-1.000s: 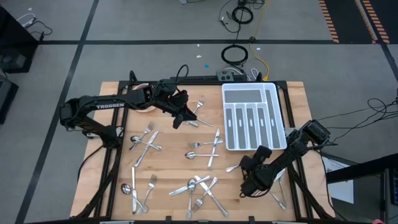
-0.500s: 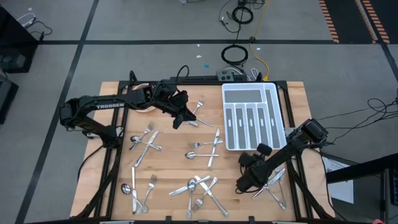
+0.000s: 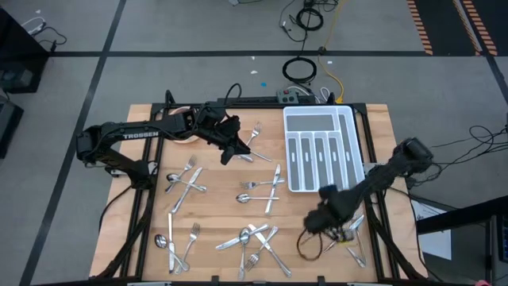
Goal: Sort silverware
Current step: Put the silver spoon into the white silverware tray
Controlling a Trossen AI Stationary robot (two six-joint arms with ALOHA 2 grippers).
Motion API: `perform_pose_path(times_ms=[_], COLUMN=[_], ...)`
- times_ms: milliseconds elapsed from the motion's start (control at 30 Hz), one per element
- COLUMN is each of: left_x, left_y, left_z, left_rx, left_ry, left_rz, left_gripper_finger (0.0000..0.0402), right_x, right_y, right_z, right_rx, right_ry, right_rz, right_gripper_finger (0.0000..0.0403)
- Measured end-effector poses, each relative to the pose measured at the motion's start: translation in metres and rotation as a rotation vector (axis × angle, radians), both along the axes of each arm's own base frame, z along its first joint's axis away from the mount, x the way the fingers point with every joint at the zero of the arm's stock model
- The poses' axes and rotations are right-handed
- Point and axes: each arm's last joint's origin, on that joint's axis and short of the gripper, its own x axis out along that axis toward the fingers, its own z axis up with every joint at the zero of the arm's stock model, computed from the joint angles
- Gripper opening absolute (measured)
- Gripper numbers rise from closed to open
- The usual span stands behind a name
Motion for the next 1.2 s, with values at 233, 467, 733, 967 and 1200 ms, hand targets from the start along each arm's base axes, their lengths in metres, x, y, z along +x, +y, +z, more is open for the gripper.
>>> perform_pose_path(times_ms=[233, 467, 733, 967, 1200], left_x=[0.0, 0.0, 0.0, 0.0, 0.0], left_y=[0.0, 0.0, 0.002, 0.003, 0.005], left_z=[0.0, 0.0, 0.0, -0.001, -0.001], left_rx=[0.0, 0.003, 0.035, 0.061, 0.083], left_ry=[0.0, 0.0, 0.01, 0.018, 0.025], left_rz=[0.0, 0.005, 0.058, 0.103, 0.138], left_gripper_finger=[0.0065, 0.0065, 0.0065, 0.0065, 0.0065], right_x=[-0.004, 0.014, 0.006, 0.009, 0.019], right_y=[-0.074, -0.154, -0.23, -0.247, -0.25], right_z=[0.032, 0.022, 0.011, -0.003, -0.022], right_rx=[-0.059, -0.119, -0.164, -0.031, 0.054], right_ry=[-0.018, 0.051, 0.25, 0.353, 0.4], right_rz=[0.12, 0.264, 0.47, 0.723, 0.785], right_gripper_finger=[0.0, 0.0, 0.0, 0.0, 0.0])
